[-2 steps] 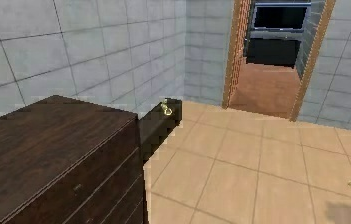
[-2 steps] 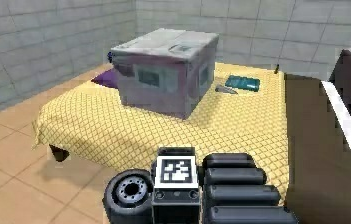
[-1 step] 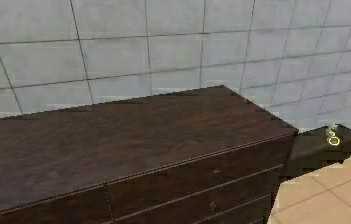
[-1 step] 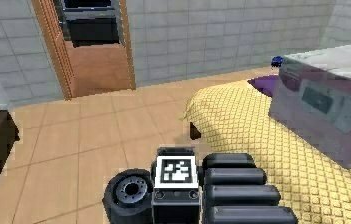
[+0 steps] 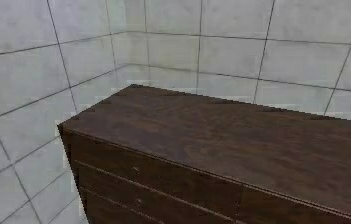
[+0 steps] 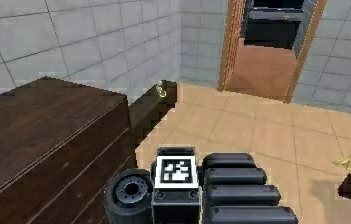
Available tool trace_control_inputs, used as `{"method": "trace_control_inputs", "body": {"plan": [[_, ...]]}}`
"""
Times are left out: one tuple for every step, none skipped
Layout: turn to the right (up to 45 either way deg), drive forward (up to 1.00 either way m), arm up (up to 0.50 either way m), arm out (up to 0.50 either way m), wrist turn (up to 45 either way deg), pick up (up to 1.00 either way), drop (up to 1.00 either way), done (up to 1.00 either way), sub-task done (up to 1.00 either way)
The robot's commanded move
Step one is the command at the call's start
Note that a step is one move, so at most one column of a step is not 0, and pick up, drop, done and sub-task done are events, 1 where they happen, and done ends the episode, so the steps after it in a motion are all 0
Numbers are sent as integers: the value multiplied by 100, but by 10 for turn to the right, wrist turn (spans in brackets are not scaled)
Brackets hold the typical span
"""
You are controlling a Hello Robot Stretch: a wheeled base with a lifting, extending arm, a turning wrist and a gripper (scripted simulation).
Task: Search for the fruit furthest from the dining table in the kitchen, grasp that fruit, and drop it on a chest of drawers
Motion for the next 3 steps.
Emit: {"method": "trace_control_inputs", "body": {"plan": [[-420, 0, 0, 0, 0, 0, 0, 0, 0], [0, 0, 0, 48, 0, 0, 0, 0, 0], [0, 0, 0, 0, 390, 0, 0, 0, 0]]}}
